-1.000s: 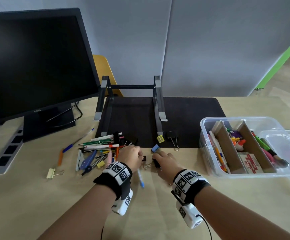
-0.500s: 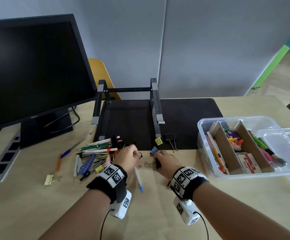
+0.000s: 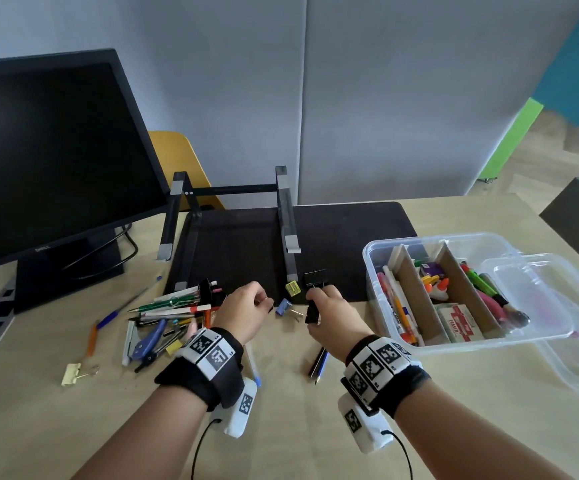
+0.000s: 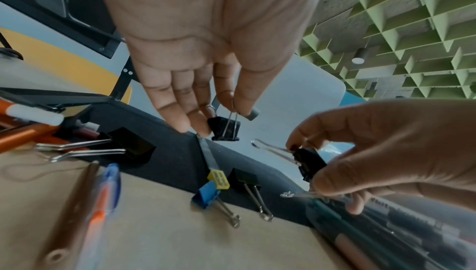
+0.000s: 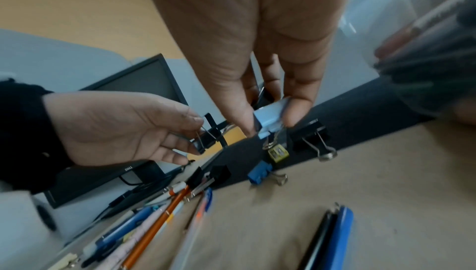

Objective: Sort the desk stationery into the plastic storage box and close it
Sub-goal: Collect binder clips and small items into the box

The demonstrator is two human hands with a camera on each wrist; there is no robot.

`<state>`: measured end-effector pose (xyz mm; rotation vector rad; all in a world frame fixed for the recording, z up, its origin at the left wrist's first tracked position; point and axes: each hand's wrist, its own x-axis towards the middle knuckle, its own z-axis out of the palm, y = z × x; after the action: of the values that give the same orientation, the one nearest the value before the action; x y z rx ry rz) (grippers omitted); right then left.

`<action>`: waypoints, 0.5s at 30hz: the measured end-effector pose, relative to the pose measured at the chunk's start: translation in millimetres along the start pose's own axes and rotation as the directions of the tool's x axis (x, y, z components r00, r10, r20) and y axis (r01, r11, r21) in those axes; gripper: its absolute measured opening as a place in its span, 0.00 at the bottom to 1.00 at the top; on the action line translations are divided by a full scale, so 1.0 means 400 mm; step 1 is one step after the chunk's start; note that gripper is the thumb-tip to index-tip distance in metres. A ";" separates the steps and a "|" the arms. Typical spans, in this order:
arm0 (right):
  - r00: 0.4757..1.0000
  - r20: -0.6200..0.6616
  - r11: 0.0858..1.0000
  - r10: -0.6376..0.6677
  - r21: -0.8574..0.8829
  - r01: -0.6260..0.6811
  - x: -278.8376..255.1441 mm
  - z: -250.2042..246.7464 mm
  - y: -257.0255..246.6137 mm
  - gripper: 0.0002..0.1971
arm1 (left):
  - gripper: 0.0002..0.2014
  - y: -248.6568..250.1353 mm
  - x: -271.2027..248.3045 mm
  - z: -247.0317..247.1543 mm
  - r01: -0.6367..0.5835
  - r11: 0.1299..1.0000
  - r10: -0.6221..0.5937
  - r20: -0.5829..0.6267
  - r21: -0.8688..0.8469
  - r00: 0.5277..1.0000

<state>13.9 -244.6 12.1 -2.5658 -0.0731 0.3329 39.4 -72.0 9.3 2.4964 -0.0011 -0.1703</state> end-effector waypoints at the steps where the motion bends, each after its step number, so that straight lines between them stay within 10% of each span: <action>1: 1.000 -0.022 1.000 -0.020 -0.001 0.020 -0.009 -0.016 -0.002 0.18 | 0.09 0.010 -0.001 0.001 -0.005 1.000 0.005 -0.008 -0.006 1.000; 15: 0.940 -0.337 0.980 -0.046 0.167 0.107 -0.095 -0.247 0.111 0.23 | 0.03 0.210 -0.020 0.000 -0.130 0.973 0.127 -0.027 -0.189 0.992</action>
<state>1.0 -337.8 78.2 -2.3920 -0.0167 -0.1215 34.7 -139.0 60.4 2.2973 -0.1337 -0.0933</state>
